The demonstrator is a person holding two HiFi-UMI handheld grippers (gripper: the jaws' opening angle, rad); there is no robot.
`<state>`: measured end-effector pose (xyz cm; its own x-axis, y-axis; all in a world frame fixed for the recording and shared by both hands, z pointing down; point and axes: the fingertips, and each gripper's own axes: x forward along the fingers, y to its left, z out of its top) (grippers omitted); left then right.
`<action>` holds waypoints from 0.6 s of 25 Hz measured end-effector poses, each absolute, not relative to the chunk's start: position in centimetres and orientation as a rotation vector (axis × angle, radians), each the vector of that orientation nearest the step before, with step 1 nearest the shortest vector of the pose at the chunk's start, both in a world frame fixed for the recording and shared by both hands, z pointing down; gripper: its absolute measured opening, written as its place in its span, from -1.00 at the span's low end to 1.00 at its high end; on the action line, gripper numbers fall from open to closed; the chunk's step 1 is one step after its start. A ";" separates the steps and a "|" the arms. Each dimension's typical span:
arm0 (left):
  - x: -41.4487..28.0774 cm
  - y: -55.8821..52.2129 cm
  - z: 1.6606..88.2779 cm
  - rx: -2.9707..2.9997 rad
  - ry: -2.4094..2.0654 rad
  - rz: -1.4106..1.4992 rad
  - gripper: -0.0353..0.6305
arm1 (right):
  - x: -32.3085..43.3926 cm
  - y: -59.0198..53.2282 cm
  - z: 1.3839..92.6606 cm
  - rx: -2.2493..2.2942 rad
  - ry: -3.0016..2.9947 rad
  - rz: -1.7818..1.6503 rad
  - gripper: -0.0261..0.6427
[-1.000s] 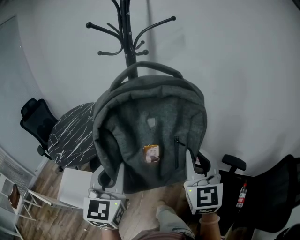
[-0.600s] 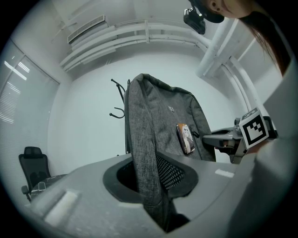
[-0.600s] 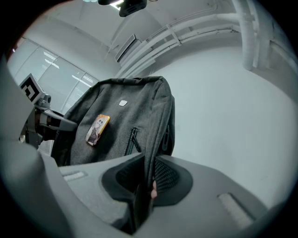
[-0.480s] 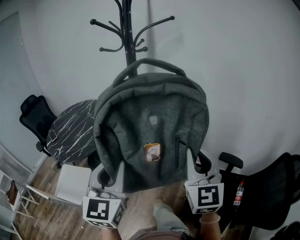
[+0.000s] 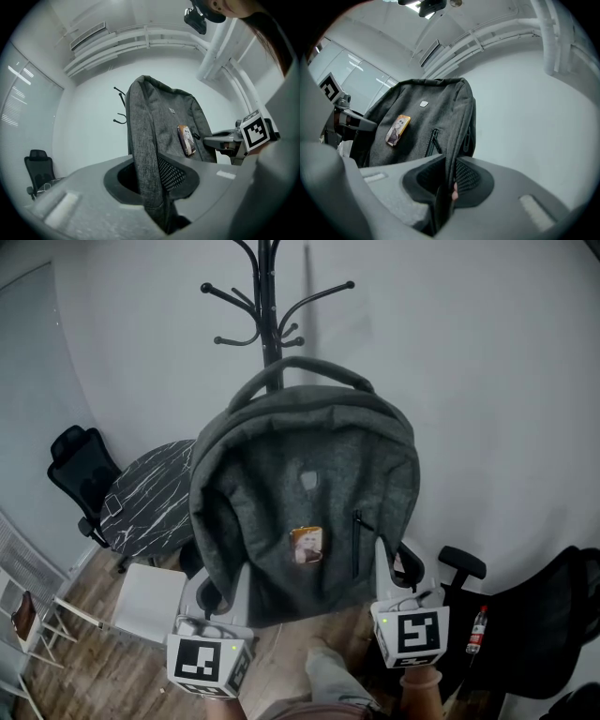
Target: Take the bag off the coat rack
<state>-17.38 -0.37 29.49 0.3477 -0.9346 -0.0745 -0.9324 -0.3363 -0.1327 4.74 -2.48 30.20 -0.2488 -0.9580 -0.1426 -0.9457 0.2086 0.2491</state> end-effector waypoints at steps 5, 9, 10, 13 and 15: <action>-17.3 0.0 29.2 -2.446 1.729 -0.015 -0.64 | 4.7 -2.2 30.1 1.890 -2.414 -0.443 -0.78; -17.4 0.5 29.2 -2.444 1.708 -0.012 -0.64 | 4.7 -1.7 29.8 1.892 -2.415 -0.440 -0.78; -17.4 0.6 29.1 -2.441 1.708 -0.009 -0.64 | 4.7 -1.7 29.8 1.891 -2.413 -0.438 -0.78; -17.4 0.7 28.9 -2.439 1.714 -0.002 -0.64 | 4.7 -1.5 29.7 1.886 -2.416 -0.436 -0.78; -17.3 0.9 28.9 -2.443 1.719 -0.001 -0.64 | 4.7 -1.3 29.7 1.882 -2.414 -0.437 -0.78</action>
<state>-17.34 0.89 28.91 0.3418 -0.9356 -0.0880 -0.9355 -0.3299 -0.1261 4.74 -1.31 29.68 -0.2581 -0.9569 -0.1331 -0.9429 0.2195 0.2505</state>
